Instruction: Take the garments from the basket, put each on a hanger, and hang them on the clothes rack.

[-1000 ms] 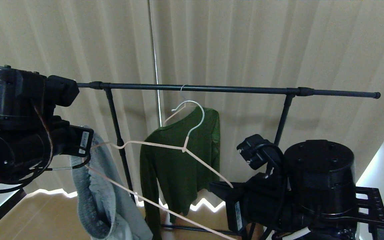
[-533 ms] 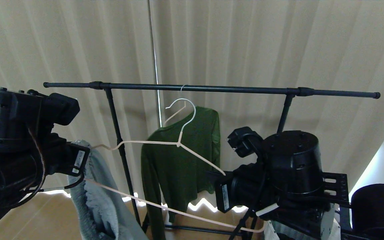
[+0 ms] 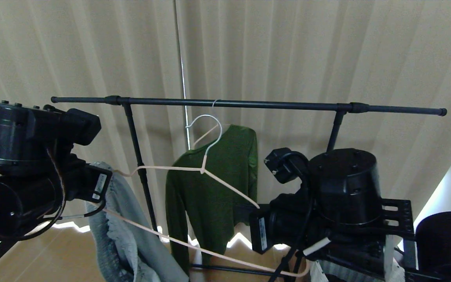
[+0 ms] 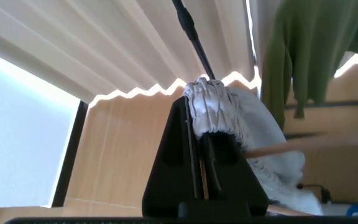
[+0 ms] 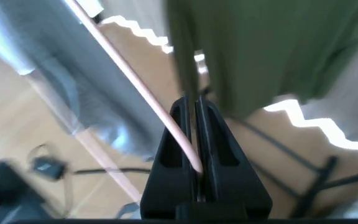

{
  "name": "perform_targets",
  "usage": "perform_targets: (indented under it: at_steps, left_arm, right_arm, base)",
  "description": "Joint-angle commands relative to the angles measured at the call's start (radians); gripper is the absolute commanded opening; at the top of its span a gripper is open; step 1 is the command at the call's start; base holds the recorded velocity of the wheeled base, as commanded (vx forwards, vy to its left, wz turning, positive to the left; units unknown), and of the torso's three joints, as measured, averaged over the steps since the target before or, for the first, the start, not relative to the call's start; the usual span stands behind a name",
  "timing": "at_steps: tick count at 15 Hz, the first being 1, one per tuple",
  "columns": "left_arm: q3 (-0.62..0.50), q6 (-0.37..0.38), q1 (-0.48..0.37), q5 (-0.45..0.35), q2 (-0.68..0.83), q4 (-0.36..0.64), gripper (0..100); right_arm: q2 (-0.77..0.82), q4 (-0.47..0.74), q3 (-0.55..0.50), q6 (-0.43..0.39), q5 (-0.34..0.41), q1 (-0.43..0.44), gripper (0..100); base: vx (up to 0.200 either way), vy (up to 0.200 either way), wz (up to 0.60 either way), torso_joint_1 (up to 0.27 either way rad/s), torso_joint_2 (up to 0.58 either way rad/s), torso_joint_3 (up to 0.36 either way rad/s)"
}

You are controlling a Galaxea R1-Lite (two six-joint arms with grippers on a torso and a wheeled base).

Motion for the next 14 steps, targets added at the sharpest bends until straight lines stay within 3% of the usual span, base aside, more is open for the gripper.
perform_targets:
  at_steps: [1,2,4,9,14]
  left_arm:
    - [-0.006,-0.001,0.016,0.000,0.052,-0.021,0]
    - [-0.006,-0.001,0.016,0.000,0.059,-0.027,0]
    - [-0.012,-0.001,0.016,0.000,0.063,-0.030,0]
    - [-0.090,0.030,0.042,0.012,0.088,-0.007,0]
    - [-0.216,0.082,0.077,0.044,0.146,0.093,0]
  right_arm:
    - [-0.119,-0.003,0.069,0.012,0.132,0.033,0]
    - [-0.136,-0.003,0.081,0.017,0.168,0.039,0]
    - [-0.116,-0.001,0.081,0.017,0.156,0.039,0]
    - [0.006,0.032,0.021,0.017,-0.020,0.037,0]
    - [0.075,0.043,-0.057,0.017,-0.069,0.034,0]
  base:
    - [0.000,0.000,0.00,0.000,0.00,0.000]
    - [0.000,0.000,0.00,0.000,0.00,0.000]
    - [0.000,0.000,0.00,0.000,0.00,0.000]
    - [0.000,0.000,0.00,0.000,0.00,0.000]
    - [0.000,0.000,0.00,0.000,0.00,0.000]
